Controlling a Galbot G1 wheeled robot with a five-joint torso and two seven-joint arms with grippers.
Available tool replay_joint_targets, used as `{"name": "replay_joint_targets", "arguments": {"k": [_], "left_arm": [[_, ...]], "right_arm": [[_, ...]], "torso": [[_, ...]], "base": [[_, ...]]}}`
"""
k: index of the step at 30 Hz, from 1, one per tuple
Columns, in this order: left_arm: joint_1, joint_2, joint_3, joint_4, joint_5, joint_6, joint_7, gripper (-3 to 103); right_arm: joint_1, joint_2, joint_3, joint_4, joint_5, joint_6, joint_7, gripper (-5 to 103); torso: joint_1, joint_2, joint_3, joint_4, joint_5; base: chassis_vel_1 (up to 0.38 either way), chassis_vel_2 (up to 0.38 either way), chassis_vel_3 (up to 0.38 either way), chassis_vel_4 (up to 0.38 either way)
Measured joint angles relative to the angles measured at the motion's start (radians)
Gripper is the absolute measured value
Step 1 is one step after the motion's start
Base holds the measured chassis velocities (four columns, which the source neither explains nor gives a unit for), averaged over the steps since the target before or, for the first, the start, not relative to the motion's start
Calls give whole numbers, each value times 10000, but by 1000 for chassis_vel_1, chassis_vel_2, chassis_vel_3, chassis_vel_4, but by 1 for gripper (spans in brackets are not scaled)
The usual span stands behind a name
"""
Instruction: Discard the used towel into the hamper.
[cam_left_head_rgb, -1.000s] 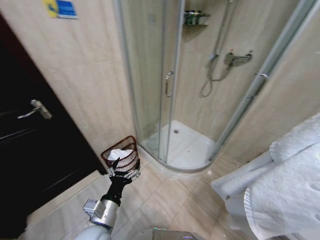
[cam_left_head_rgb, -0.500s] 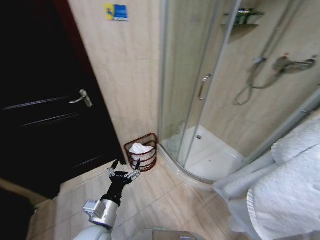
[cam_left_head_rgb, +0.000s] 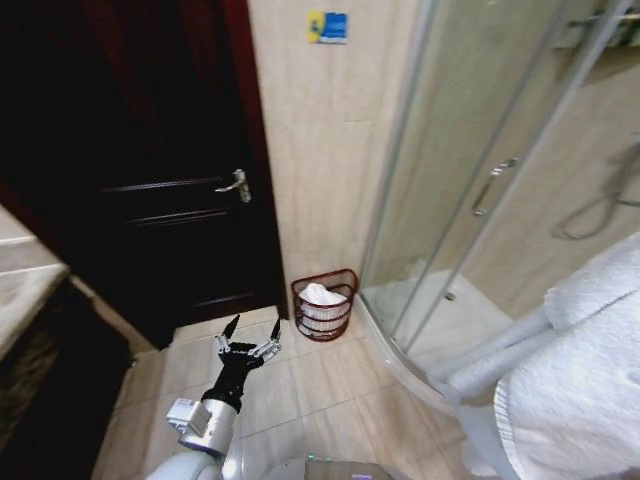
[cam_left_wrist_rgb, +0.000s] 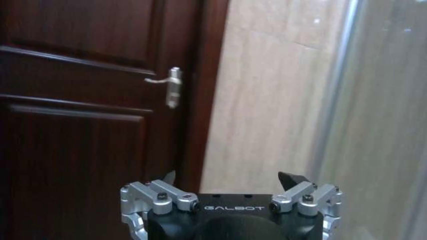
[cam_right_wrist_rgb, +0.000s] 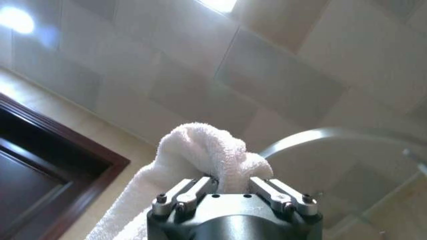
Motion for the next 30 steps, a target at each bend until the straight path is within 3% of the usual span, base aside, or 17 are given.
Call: {"name": "replay_joint_targets", "arguments": {"k": [30], "left_arm": [[0,0,0,0,0,0,0,100]], "right_arm": [[23,-56,-57,-6,-26,-13,15,13]], "torso": [[1,-1,0,-2,0]], "base": [[98,101,97,100]]}}
